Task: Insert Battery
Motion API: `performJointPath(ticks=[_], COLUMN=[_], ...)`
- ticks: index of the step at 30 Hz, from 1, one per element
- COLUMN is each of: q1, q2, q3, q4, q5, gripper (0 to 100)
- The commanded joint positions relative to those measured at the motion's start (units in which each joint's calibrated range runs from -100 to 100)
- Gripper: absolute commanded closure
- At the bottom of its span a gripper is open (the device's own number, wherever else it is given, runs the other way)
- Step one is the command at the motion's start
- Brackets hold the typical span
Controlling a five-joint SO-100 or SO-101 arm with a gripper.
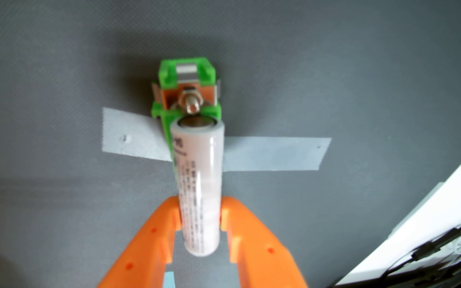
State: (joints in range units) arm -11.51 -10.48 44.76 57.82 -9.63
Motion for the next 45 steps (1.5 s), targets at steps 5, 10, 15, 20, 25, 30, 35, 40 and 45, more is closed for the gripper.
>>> performJointPath(ticks=[5,10,15,20,25,30,35,40,45], q1=[0.3,0.3,0.3,0.3,0.3,0.3,0.3,0.3,0.3], q2=[-0.2,-0.2,-0.2,-0.2,-0.1,-0.1,-0.1,-0.1,-0.6], q3=[-0.7,-0.7,-0.6,-0.6,-0.5,-0.5,-0.5,1.8,3.5], q4=[-0.4,-0.4,-0.4,-0.4,-0.4,-0.2,0.0,0.3,0.3], q5=[0.2,0.2,0.2,0.2,0.2,0.2,0.1,-0.3,0.1], gripper=[99,99,98,98,98,98,89,75,70])
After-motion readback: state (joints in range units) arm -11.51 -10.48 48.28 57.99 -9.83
